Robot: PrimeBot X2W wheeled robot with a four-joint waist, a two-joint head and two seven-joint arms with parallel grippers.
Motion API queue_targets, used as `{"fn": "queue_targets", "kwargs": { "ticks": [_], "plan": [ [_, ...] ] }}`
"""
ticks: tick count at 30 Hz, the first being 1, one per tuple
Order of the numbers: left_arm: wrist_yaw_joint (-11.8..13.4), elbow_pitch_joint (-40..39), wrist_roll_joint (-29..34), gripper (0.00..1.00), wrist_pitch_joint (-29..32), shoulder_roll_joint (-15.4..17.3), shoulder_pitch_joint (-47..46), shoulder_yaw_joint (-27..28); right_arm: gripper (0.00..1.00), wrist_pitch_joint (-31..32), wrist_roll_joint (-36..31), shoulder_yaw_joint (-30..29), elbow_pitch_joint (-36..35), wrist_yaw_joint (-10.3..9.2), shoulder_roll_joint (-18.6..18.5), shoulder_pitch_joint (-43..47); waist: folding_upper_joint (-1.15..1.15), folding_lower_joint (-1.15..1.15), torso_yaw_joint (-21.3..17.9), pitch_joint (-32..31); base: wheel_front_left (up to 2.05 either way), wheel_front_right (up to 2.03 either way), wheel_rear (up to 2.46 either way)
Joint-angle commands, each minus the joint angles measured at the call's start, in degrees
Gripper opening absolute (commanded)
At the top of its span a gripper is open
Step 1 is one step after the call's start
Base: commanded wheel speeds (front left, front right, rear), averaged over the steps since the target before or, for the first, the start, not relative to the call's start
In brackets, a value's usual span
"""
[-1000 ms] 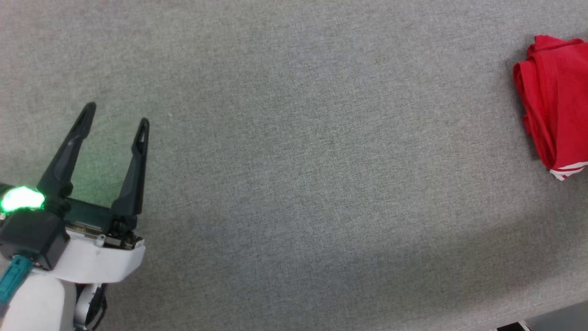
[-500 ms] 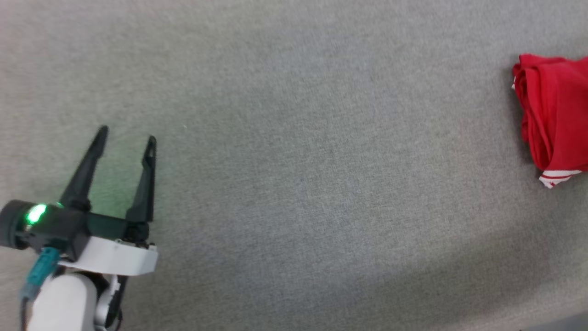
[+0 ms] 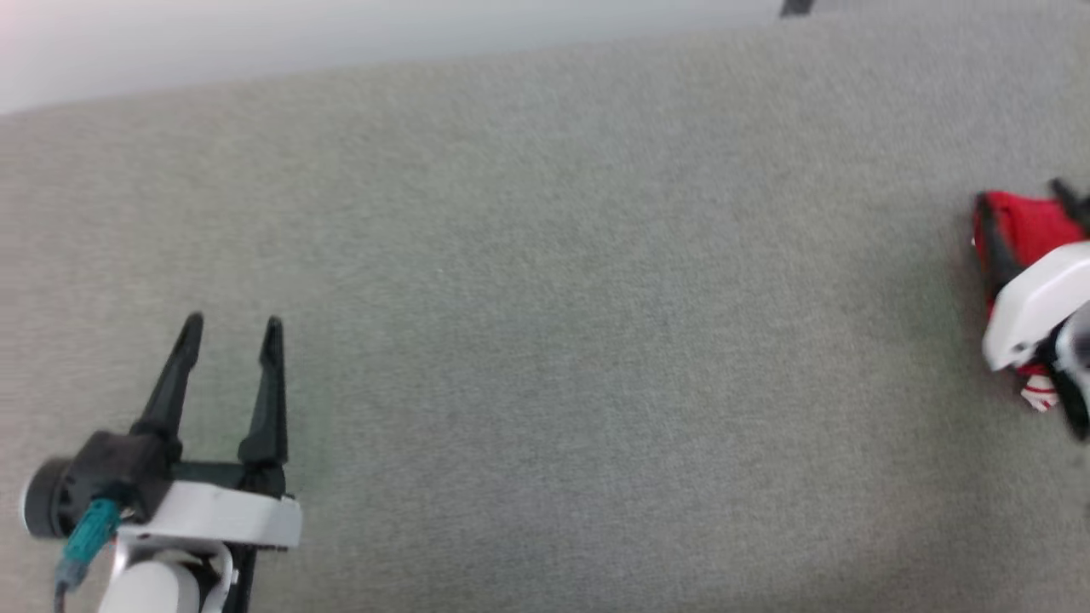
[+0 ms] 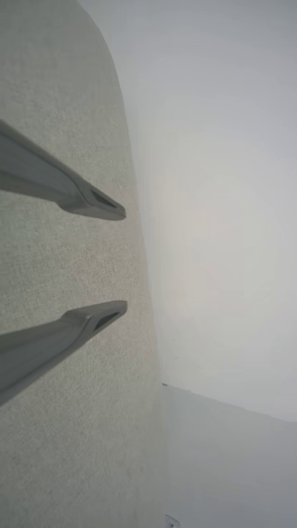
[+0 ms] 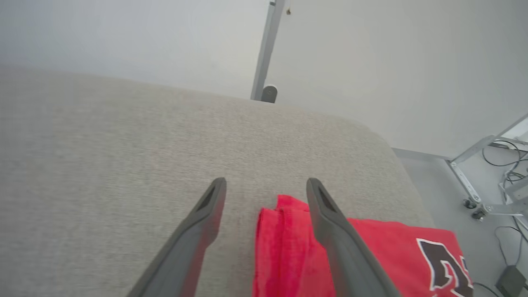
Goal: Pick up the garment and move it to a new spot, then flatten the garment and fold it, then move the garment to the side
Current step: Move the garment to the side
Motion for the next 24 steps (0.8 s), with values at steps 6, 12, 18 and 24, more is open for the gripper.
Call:
{"fn": "queue_targets", "kwargs": {
  "ticks": [6, 12, 18, 24],
  "plan": [
    [-1.1, 3.7, -3.8, 1.0, 0.0, -2.2, 3.1, 2.7, 1.0, -3.2, 4.9, 4.0, -4.0, -0.12, 3.8, 7.7, 0.0, 0.0, 5.5, -7.7, 0.0, 0.0, 0.0],
    [-1.4, 5.8, -2.8, 1.0, 0.0, -2.3, 4.9, 3.1, 1.0, -8.0, 7.0, 6.4, -6.6, -0.12, 6.3, 12.6, 0.0, 0.0, 7.0, -10.8, 0.0, 0.0, 0.0],
    [-0.9, 5.7, -2.2, 1.0, 0.0, -3.3, 9.2, 4.1, 1.0, -12.0, 7.8, 6.4, -8.9, -0.12, 7.2, 17.9, 0.0, 0.0, 7.2, -14.8, 0.0, 0.0, 0.0],
    [-0.6, 4.3, -2.1, 1.0, 0.0, -4.1, 12.9, 4.8, 1.0, -12.9, 7.3, 3.3, -12.7, -0.12, 6.6, 22.5, 0.0, 0.0, 7.0, -16.5, 0.0, 0.0, 0.0]
  ]
}}
